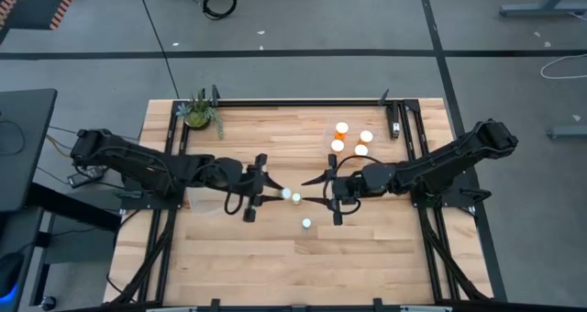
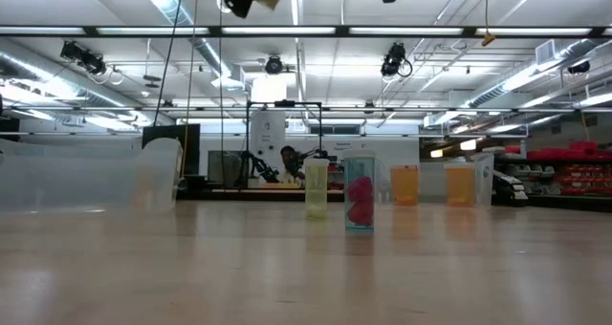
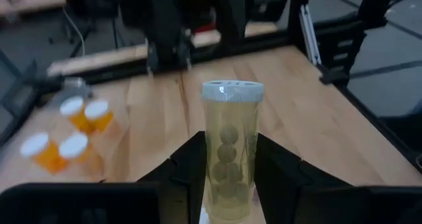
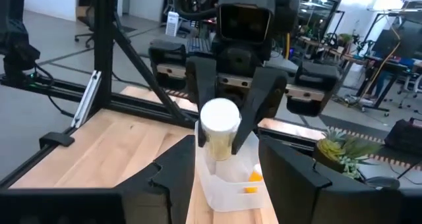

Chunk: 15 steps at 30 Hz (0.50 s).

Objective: Pick and place medicine bottles into bin by pill shape (circle, oval)
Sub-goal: Adjust the small orange pill bottle in the left transparent bin

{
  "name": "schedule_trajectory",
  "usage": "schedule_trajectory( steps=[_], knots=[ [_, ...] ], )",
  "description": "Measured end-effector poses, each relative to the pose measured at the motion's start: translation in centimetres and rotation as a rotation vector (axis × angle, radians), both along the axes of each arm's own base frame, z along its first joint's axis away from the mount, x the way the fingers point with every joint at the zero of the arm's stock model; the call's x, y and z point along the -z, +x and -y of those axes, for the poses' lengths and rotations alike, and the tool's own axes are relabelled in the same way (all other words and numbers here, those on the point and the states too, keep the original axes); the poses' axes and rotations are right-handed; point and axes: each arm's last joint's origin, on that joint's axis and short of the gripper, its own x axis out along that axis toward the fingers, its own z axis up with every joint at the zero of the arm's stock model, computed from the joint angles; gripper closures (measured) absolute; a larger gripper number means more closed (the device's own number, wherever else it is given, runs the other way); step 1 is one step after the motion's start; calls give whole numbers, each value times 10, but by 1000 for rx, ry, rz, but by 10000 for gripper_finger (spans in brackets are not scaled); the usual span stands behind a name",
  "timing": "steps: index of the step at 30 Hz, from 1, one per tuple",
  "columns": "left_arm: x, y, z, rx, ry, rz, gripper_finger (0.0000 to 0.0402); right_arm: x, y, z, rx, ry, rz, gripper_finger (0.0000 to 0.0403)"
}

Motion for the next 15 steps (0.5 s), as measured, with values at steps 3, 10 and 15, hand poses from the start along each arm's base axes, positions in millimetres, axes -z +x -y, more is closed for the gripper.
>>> schedule_trajectory(
  steps=[3, 10, 15],
  knots=[
    [2, 8, 1, 9, 25, 49, 285, -1, 0, 0, 0, -9, 7, 228],
    [2, 16, 2, 15, 47, 110, 285, -1, 0, 0, -1, -28, 11, 228],
    [-1, 16, 2, 11, 38, 136, 282, -2, 0, 0, -2, -44, 24, 228]
  ],
)
